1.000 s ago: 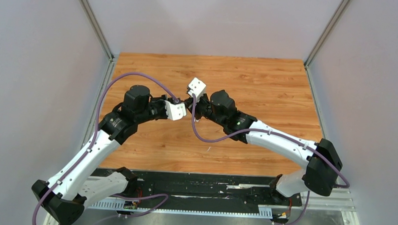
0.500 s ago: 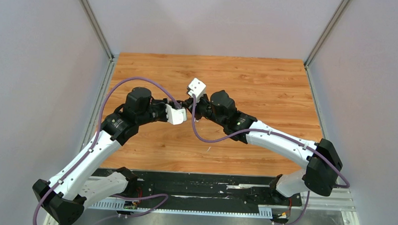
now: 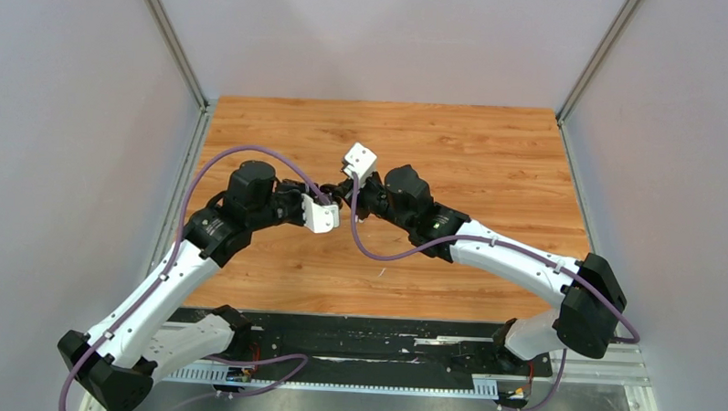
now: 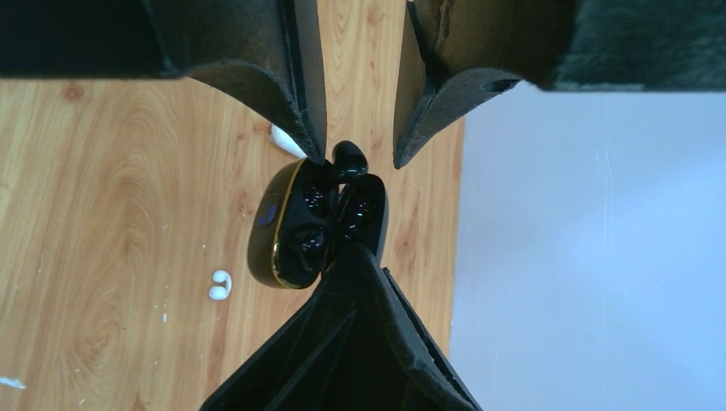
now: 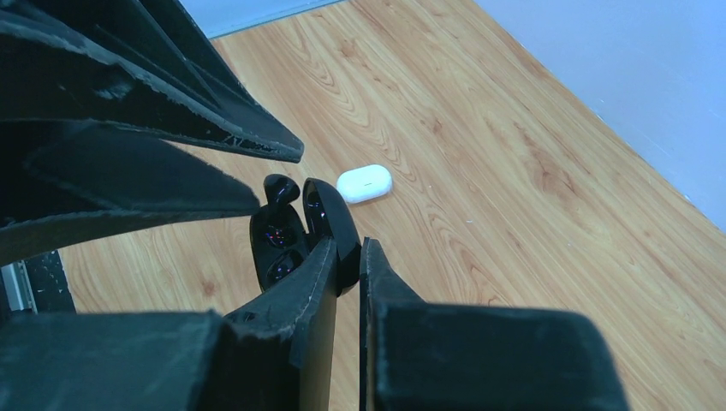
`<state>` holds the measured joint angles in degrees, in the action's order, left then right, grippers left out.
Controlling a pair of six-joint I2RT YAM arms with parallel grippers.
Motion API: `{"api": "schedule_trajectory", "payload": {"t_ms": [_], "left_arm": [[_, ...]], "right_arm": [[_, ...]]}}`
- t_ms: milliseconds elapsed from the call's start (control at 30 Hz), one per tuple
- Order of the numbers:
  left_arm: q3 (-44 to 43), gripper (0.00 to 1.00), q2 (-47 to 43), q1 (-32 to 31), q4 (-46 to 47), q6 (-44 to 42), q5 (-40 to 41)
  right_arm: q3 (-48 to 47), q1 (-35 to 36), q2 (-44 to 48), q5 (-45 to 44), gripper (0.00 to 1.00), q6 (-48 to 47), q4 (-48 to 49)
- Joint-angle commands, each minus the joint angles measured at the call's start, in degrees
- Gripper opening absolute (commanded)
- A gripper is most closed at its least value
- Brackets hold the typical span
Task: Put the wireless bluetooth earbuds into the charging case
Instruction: Place the earbud in the charging case.
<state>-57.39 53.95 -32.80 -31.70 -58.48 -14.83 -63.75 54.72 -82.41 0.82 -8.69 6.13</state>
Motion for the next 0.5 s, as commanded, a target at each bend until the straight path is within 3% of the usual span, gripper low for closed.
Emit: {"api": "schedule_trajectory", "payload": {"t_ms": [0,267,467], "left_arm": [[-1.99,0.46,-0.92,-0.14,-1.12,-0.67,-3.76],[-5.46,0.65,1.02,-0.03,4.55,6.97,5.08],[-10.7,0.74,0.12,0.23,1.06,15.46,8.31]], "right_arm": [[-0.51,0.35,2.08,0.59,0.0,0.27,3.62],[-0.06,0.31,2.28,0.21,0.0,-0.08,3.96],[-0.06,-0.19,2.22,-0.2,0.0,-0.34,4.06]]}}
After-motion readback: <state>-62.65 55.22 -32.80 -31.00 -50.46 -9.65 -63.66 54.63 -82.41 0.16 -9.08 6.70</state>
